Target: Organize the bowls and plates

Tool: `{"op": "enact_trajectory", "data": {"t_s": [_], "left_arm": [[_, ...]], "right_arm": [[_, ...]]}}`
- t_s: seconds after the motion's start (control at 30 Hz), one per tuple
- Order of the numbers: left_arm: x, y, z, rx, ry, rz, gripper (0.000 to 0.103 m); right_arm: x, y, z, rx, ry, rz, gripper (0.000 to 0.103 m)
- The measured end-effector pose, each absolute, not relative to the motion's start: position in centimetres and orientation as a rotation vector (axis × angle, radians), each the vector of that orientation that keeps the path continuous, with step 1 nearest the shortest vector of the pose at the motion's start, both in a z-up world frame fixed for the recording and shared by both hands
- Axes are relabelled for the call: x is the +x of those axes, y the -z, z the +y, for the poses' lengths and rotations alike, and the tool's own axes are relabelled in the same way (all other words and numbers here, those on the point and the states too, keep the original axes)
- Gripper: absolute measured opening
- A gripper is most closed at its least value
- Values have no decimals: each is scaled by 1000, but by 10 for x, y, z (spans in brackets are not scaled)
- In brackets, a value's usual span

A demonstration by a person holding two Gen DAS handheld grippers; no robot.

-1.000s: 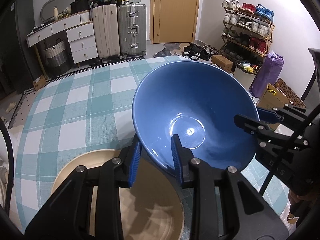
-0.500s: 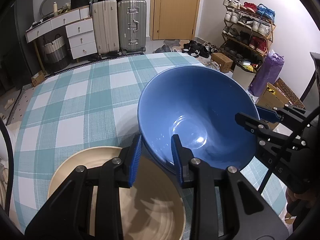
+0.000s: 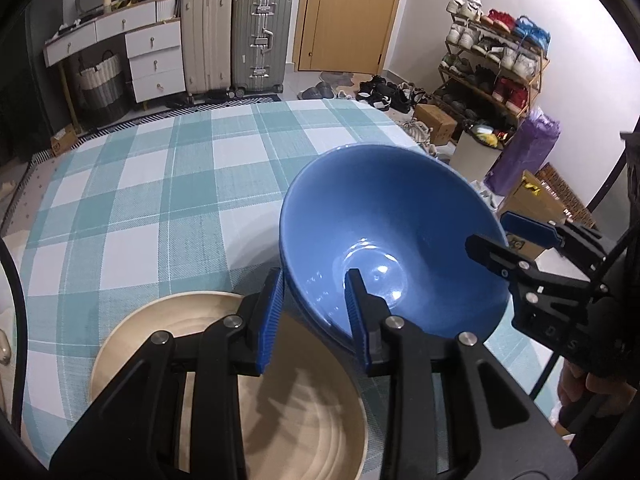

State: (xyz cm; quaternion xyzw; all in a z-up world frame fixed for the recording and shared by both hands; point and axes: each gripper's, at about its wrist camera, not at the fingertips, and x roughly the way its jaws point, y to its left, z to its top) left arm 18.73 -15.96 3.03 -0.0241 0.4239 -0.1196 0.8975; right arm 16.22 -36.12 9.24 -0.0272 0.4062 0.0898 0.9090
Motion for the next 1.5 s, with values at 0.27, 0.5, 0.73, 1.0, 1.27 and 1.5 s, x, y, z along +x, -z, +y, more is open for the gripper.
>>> {"op": "enact_trajectory", "data": {"t_s": [0.27,0.5,0.73,1.0,1.27,1.5], "left_arm": [[192,-57,-132,-131,282,842,66],[199,-65,-114,-227,311,847,89],[207,-47,-119,-226,316,892,102],[223,-28,-120,-265,289,936,102],[236,-8,-124,-288,303,976,96],[241,6,-137,-272,341,1003,69]], "right_arm": [[155,-122,-372,32,-239,771,83],[155,-120,-370,51,-255,798,101],[155,-106,-386,172,-259,818,102],[160,-89,-402,291,-237,833,102],[167,-73,-405,376,-267,828,102],[170,-62,-403,417,-296,834,96]]}}
